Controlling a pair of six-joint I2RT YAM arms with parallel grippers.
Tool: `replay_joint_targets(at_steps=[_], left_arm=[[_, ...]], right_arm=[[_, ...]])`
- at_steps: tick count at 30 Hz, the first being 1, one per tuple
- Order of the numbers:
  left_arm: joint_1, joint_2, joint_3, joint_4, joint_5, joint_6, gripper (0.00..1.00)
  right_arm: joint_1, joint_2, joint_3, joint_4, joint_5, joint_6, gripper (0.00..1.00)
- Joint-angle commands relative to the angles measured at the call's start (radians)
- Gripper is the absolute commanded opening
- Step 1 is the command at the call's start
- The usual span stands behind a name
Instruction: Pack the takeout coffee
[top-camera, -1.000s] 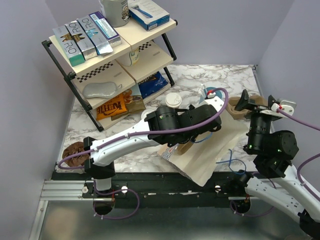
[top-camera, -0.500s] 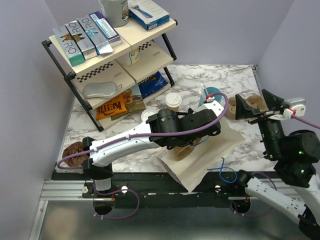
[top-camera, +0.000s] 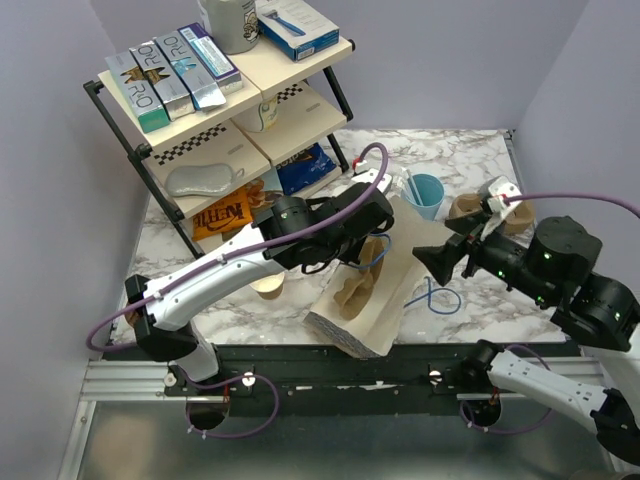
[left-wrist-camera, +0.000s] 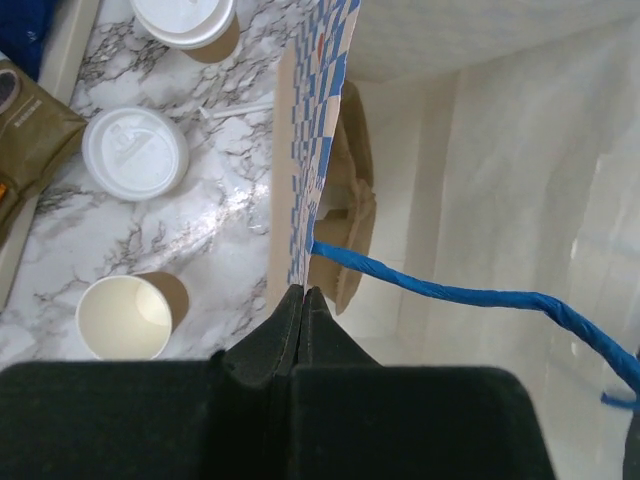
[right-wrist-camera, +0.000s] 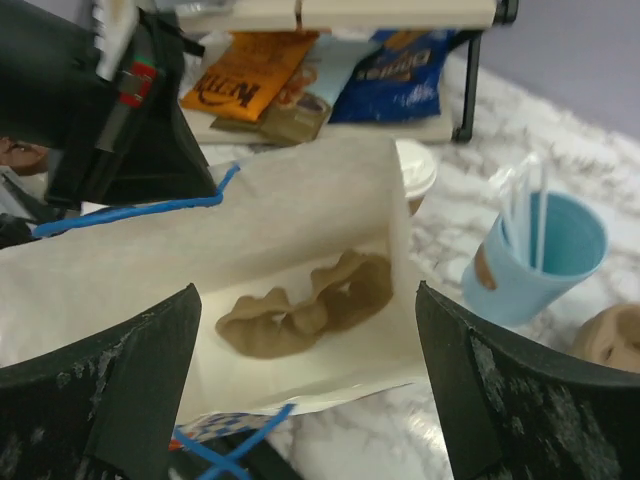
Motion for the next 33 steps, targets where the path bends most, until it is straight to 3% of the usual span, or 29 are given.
replay_joint_targets(at_steps=[1,6,9,14,23,33], left_arm=[[0.0,-0.072,-0.058,0.126,0.086,-0.063,0.0],[0.001,-0.119,-0.13,0.193,0.12,-0.072,0.0],[0.006,-0.137,-0.147,0.213,0.12,-0.081,0.0],[0.036,-0.135,-0.156,0.204,0.106,-0.127,0.0],[0.075,-0.154,-0.244,0.284,0.074,-0.258,0.0],[0.075,-0.157,-0.285,0.416,0.022,-0.373,0.0]], right_arm=[[0.001,0.127,0.032,-0.179,0.071,0.164,0.96],[0.0,0.214,0.083,-0.078,0.059,0.233,0.95],[0.0,0.293,0.103,-0.1,0.076,0.3,0.92],[0.0,0.29,0.002,-0.142,0.106,0.441,0.86],[0.003,0.166,-0.074,0.011,0.232,0.425,0.81],[0.058,0.277,-0.007,0.067,0.289,0.403,0.78]])
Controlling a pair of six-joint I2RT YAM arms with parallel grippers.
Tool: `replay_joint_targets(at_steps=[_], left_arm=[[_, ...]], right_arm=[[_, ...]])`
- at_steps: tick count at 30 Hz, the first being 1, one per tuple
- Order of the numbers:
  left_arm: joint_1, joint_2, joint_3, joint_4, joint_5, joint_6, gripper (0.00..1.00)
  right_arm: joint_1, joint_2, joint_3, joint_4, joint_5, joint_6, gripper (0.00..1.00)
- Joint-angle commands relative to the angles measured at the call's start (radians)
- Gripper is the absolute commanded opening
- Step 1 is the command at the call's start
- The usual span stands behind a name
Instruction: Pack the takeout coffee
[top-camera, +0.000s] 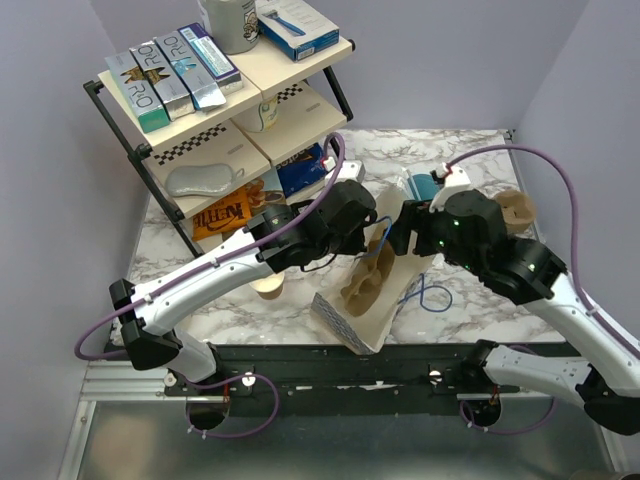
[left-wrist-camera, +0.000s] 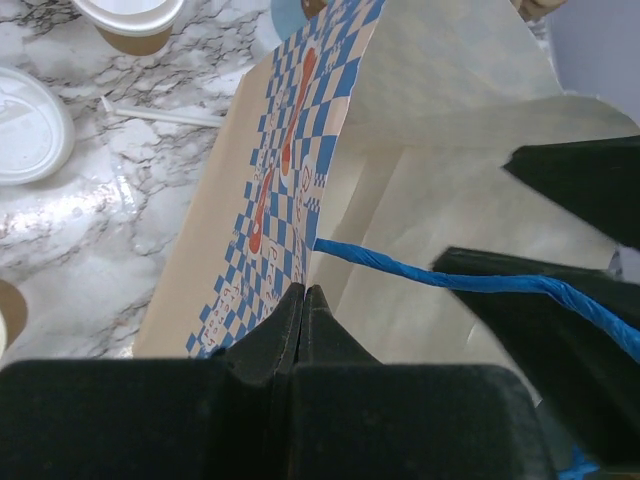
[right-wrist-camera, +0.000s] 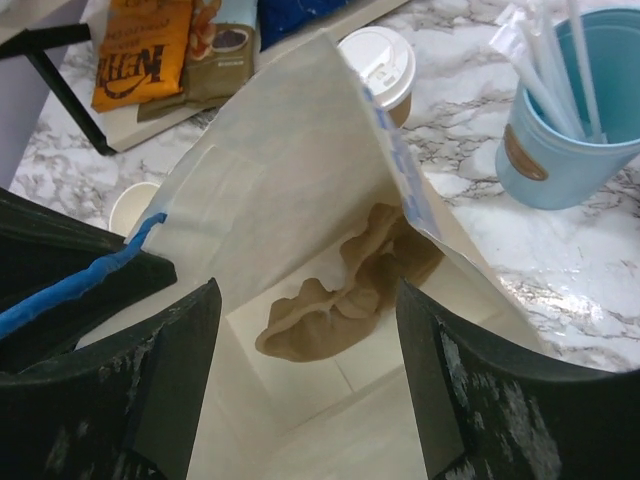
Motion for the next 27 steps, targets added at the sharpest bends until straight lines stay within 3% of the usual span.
replay_joint_targets(at_steps=[1,7,12,22,27], left_arm=[[0.001,-0.029,-0.002,0.107,-0.058,-0.076,0.0],[0.003,-0.03,0.01,0.14,-0.092,-0.093,0.0],[0.004,-0.05,-0.031,0.199,-0.1,-0.111,0.0],[0.018,-0.087,-0.113,0.292,-0.039,-0.078,0.0],[0.029,-0.147,-0.235,0.365,0.003,-0.05,0.0]], right_arm=[[0.041,0.049,0.068,0.052,0.071,-0.015,0.78],[0.051,0.12,0.179,0.012,0.132,-0.019,0.75],[0.064,0.118,0.118,-0.105,0.256,0.091,0.69],[0.057,0.216,0.061,-0.088,0.236,0.174,0.68],[0.052,0.269,-0.005,-0.04,0.157,0.26,0.65]])
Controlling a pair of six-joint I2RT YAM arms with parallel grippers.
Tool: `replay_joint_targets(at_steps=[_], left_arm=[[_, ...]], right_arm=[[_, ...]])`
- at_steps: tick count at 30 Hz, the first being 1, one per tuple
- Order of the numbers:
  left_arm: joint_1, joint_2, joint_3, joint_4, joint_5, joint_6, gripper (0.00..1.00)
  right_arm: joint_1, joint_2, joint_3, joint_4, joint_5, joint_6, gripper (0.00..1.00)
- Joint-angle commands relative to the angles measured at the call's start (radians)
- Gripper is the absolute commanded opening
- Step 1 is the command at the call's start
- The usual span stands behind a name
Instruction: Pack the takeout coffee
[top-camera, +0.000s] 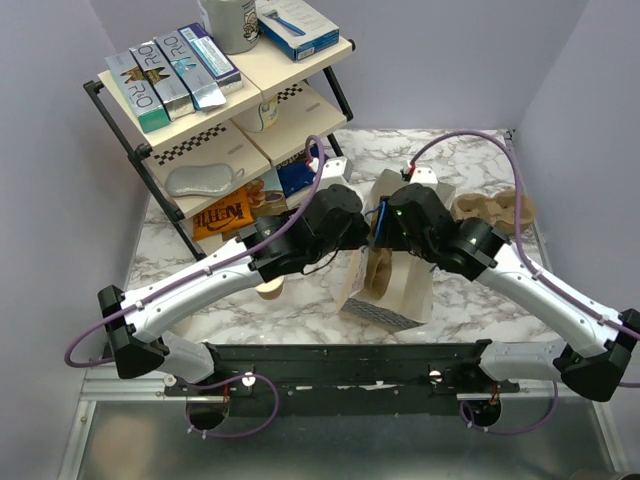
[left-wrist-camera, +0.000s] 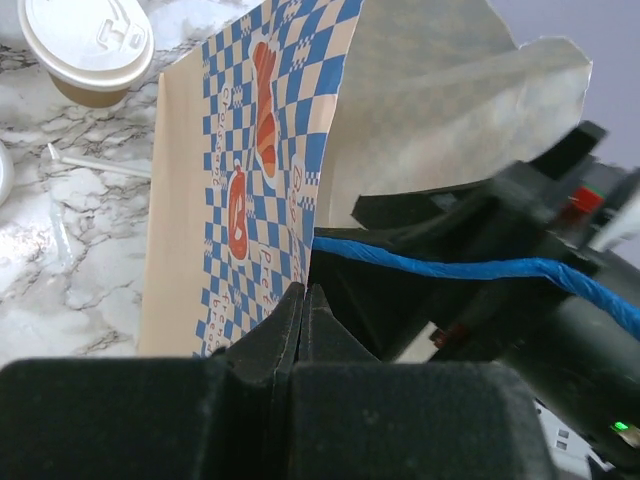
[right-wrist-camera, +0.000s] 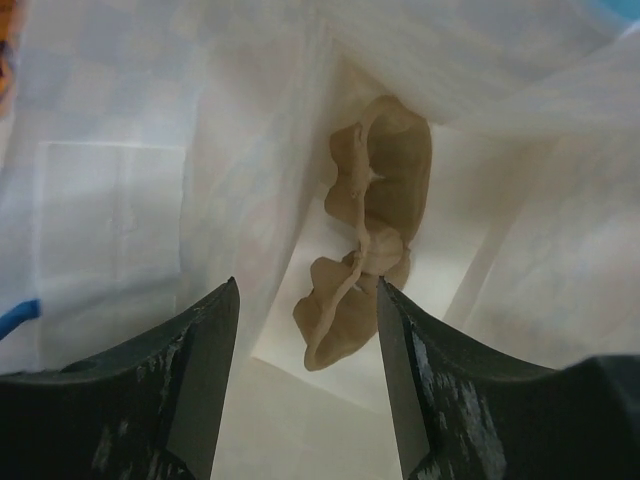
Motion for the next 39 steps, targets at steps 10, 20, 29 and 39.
replay_joint_targets(at_steps=[10,20,29,39], left_arm=[[-0.011,-0.234,-0.308,0.211,-0.024,-0.095,0.0],[-0.134,-0.176,-0.306,0.348,-0.107,-0.008,0.0],[-0.142,-0.205,-0.36,0.369,-0.099,0.011,0.0],[-0.142,-0.266,-0.439,0.394,-0.099,-0.008,0.0]], right_arm=[[0.027,-0.169,-0.32,0.227,-0.097,0.071,0.65],[0.035,-0.028,-0.307,0.152,-0.086,0.048,0.67],[0.034,0.023,-0.389,0.256,-0.169,-0.007,0.67],[0.02,0.064,-0.473,0.428,-0.352,-0.047,0.68]])
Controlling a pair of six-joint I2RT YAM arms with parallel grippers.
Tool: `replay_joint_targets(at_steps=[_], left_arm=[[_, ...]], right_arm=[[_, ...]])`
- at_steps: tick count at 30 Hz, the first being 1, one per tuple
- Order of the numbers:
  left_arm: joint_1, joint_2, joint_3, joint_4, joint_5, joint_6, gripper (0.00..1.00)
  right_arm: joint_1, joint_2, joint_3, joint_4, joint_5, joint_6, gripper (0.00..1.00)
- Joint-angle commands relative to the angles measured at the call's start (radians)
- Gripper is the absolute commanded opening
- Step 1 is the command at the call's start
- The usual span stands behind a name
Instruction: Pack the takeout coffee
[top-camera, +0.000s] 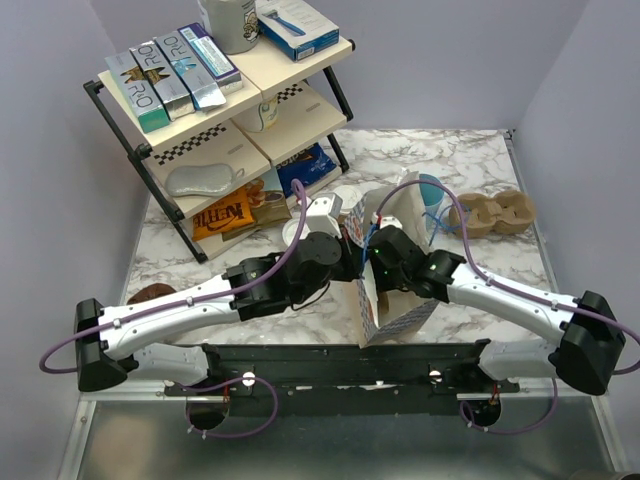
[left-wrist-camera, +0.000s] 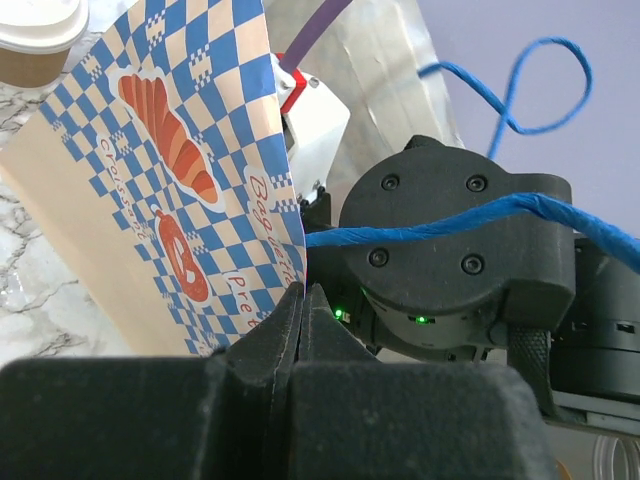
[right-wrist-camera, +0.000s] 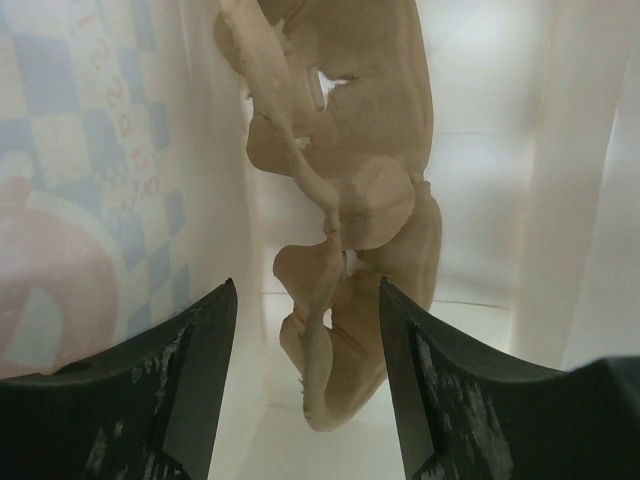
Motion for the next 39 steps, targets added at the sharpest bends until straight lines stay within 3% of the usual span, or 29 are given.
replay_joint_targets(at_steps=[1,6,8,9,14,15,16,23,31,33,36,38,39], left_arm=[[-0.007,-0.049,-0.043,0.064,-0.025,-0.007,0.0],[-0.007,-0.057,-0.059,0.061,-0.021,-0.017,0.0],[-0.007,-0.06,-0.06,0.058,-0.019,-0.018,0.0],[-0.007,-0.06,-0.059,0.055,-0.022,-0.018,0.0],[-0.007,-0.06,-0.057,0.029,-0.037,-0.035,0.0],[-0.007,-0.06,-0.056,0.027,-0.038,-0.035,0.0],[-0.009,-0.062,-0.056,0.021,-0.038,-0.037,0.0],[-0.007,-0.066,-0.054,0.001,-0.044,-0.044,0.0],[-0.007,-0.066,-0.052,-0.02,-0.053,-0.049,0.0],[-0.007,-0.066,-0.054,-0.02,-0.05,-0.05,0.0],[-0.006,-0.068,-0.056,-0.019,-0.051,-0.052,0.0],[-0.006,-0.066,-0.057,-0.025,-0.05,-0.056,0.0],[-0.006,-0.066,-0.057,-0.025,-0.047,-0.056,0.0]], right_arm=[[-0.006,0.017,-0.036,0.137,-0.11,-0.022,0.67],[-0.009,0.042,-0.079,0.231,-0.15,-0.033,0.63],[-0.009,0.054,-0.085,0.239,-0.156,-0.036,0.51],[-0.009,0.054,-0.09,0.239,-0.156,-0.033,0.37],[-0.009,0.001,-0.087,0.205,-0.11,-0.035,0.15],[-0.008,-0.012,-0.082,0.194,-0.096,-0.044,0.03],[-0.008,-0.02,-0.066,0.181,-0.069,-0.048,0.01],[-0.005,0.034,0.033,-0.063,0.154,-0.05,0.01],[0.055,0.08,0.117,-0.275,0.448,0.083,0.01],[0.061,0.08,0.12,-0.245,0.427,0.041,0.01],[0.061,0.068,0.059,-0.091,0.277,-0.002,0.01],[0.061,0.069,0.018,-0.01,0.167,0.004,0.07],[0.061,0.078,0.01,0.007,0.14,0.02,0.17]])
